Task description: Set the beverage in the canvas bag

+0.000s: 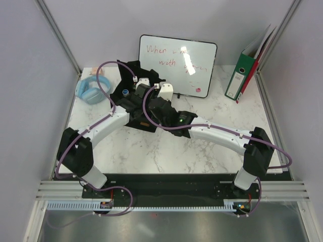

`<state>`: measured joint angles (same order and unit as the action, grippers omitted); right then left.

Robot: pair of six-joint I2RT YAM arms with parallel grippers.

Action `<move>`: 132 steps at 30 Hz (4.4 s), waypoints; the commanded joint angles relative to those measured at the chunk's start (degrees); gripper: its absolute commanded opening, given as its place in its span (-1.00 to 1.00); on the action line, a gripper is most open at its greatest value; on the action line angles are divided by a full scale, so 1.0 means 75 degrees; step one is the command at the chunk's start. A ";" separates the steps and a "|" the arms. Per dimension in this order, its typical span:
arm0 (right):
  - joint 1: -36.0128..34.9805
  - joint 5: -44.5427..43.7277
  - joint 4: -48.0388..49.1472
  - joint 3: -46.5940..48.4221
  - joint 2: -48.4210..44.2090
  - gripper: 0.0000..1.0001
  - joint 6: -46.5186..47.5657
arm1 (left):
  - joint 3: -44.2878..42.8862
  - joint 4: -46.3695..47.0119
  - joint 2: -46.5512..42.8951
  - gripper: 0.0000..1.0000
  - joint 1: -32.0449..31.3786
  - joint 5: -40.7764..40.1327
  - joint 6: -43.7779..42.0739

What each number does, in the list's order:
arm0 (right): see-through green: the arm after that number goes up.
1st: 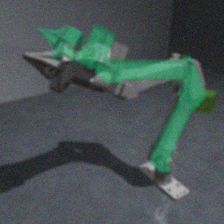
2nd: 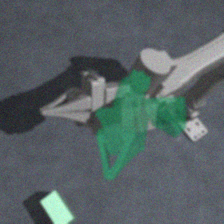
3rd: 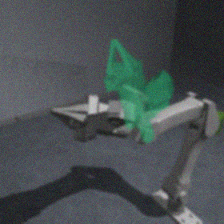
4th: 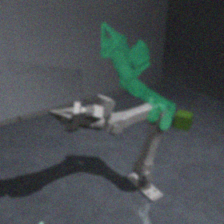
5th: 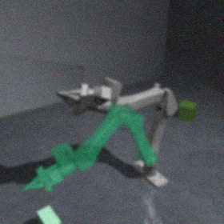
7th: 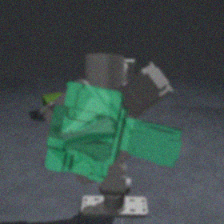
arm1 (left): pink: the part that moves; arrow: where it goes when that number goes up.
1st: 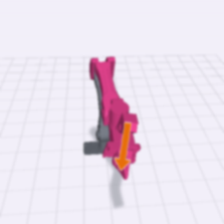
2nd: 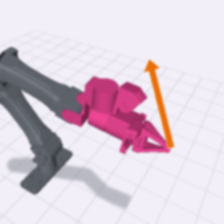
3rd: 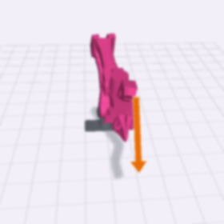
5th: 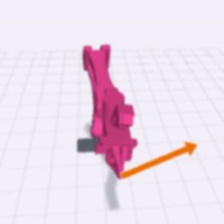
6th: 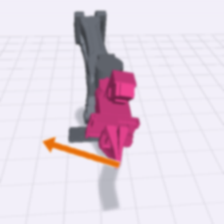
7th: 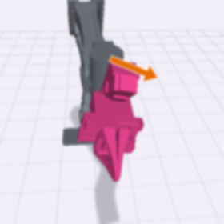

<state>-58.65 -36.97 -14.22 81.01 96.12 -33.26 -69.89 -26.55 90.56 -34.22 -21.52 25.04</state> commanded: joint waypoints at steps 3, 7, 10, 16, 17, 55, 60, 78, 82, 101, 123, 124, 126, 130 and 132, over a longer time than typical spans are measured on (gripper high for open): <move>-0.0102 -0.0027 0.0630 0.0097 -0.0429 -1.00 -0.0042 | 0.0260 -0.0773 0.0663 -0.12 -0.0149 0.0654 0.0201; -0.0113 -0.0016 0.0654 0.0085 -0.0464 -1.00 -0.0043 | 0.0272 -0.0796 0.0570 -0.02 -0.0149 0.0619 0.0189; -0.0113 -0.0028 0.0665 0.0073 -0.0476 -1.00 -0.0043 | 0.0271 -0.0855 0.0417 -0.01 -0.0149 0.0619 0.0189; -0.0113 -0.0028 0.0689 0.0038 -0.0511 -1.00 -0.0066 | 0.0155 -0.1007 -0.0016 0.13 -0.0149 0.0666 0.0212; -0.0113 -0.0016 0.0677 0.0038 -0.0499 -1.00 -0.0078 | 0.0131 -0.1054 -0.0075 0.15 -0.0149 0.0678 0.0212; -0.0113 -0.0051 0.0583 0.0003 -0.0768 -1.00 -0.0195 | -0.1299 -0.1910 -0.2945 0.78 -0.0149 0.0373 0.0634; -0.0113 -0.0074 0.0513 0.0003 -0.0850 -1.00 -0.0207 | -0.1299 -0.1910 -0.3134 0.77 -0.0149 0.0315 0.0611; -0.0113 -0.0577 0.0314 -0.0091 -0.0687 -1.00 -0.0148 | -0.1615 -0.2085 -0.3075 0.76 -0.0149 0.0362 -0.0197; -0.0101 -0.0707 0.0267 -0.0184 -0.0675 -1.00 -0.0195 | -0.1592 -0.2074 -0.3216 0.76 -0.0149 0.0385 -0.0572; -0.0102 -0.0509 0.0231 -0.0442 -0.0499 -1.00 -0.0195 | -0.2272 -0.2695 -0.2479 0.32 0.0062 0.0244 0.0611; -0.0090 -0.0438 0.0325 -0.0384 -0.0710 -0.76 -0.0043 | -0.2751 -0.2578 -0.3086 0.23 0.0226 0.1134 0.0166; -0.0101 -0.0426 0.0291 -0.0314 -0.0780 -0.66 -0.0043 | -0.2845 -0.2578 -0.3261 0.29 0.0226 0.1170 0.0166; -0.0101 -0.0298 0.0255 -0.0255 -0.0908 -0.34 -0.0043 | -0.3009 -0.2590 -0.3403 0.47 0.0226 0.1310 0.0107; -0.0102 -0.0063 0.0150 -0.0103 -0.1376 0.36 0.0120 | -0.3057 -0.2578 -0.3789 0.91 0.0226 0.1591 0.0142; -0.0101 0.0031 -0.0002 -0.0009 -0.1646 0.82 0.0226 | -0.2998 -0.2566 -0.4012 1.00 0.0226 0.1685 0.0119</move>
<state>-59.37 -38.63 -10.98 77.84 89.03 -34.09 -90.96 -47.42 63.51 -32.60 -11.77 26.50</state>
